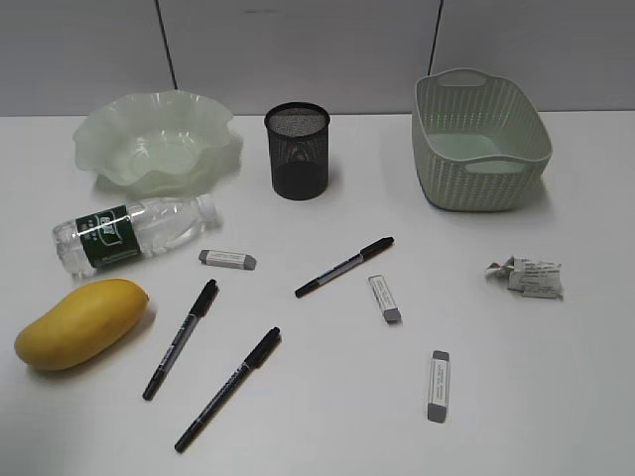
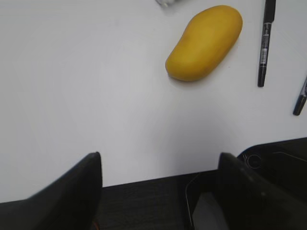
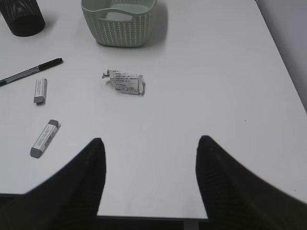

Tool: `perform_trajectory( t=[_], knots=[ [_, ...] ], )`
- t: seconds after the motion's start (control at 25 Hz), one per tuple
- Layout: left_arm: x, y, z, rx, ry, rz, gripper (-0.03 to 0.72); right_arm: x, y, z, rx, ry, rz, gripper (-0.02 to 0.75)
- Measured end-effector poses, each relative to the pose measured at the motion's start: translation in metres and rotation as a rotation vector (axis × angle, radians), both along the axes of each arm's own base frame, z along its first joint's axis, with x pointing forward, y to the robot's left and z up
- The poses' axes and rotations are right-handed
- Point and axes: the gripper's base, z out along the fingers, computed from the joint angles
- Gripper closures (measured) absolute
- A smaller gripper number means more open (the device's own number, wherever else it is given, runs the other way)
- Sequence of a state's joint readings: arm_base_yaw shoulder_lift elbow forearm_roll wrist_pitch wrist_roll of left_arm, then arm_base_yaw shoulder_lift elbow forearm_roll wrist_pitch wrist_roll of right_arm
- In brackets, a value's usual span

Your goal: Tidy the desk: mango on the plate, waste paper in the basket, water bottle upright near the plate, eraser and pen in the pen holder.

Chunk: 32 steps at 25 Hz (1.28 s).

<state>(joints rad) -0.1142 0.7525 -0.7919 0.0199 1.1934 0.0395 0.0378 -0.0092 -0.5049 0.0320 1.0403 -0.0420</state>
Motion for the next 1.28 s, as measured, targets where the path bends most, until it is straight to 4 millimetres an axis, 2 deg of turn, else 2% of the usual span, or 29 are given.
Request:
perform_trajectory(
  t=[0.16,0.32,0.48,0.6,0.8,1.0,1.28],
  knots=[
    [0.034,-0.006,0.000,0.010,0.091,-0.021,0.085,0.000,0.000,0.000,0.000,0.000,0.000,0.260],
    [0.061,-0.018,-0.008,0.021,0.183,-0.134,0.085,0.000,0.000,0.000,0.000,0.000,0.000,0.260],
    [0.087,-0.039,-0.032,0.045,0.304,-0.258,0.085,0.000,0.000,0.000,0.000,0.000,0.000,0.260],
    [0.108,-0.058,-0.056,0.091,0.324,-0.341,0.085,0.000,0.000,0.000,0.000,0.000,0.000,0.260],
    [0.141,-0.075,-0.097,0.151,0.403,-0.419,0.085,0.000,0.000,0.000,0.000,0.000,0.000,0.260],
    [0.169,-0.088,-0.119,0.178,0.427,-0.480,0.085,0.000,0.000,0.000,0.000,0.000,0.000,0.260],
    [0.193,-0.095,-0.142,0.193,0.432,-0.539,0.085,0.000,0.000,0.000,0.000,0.000,0.000,0.260]
  ],
)
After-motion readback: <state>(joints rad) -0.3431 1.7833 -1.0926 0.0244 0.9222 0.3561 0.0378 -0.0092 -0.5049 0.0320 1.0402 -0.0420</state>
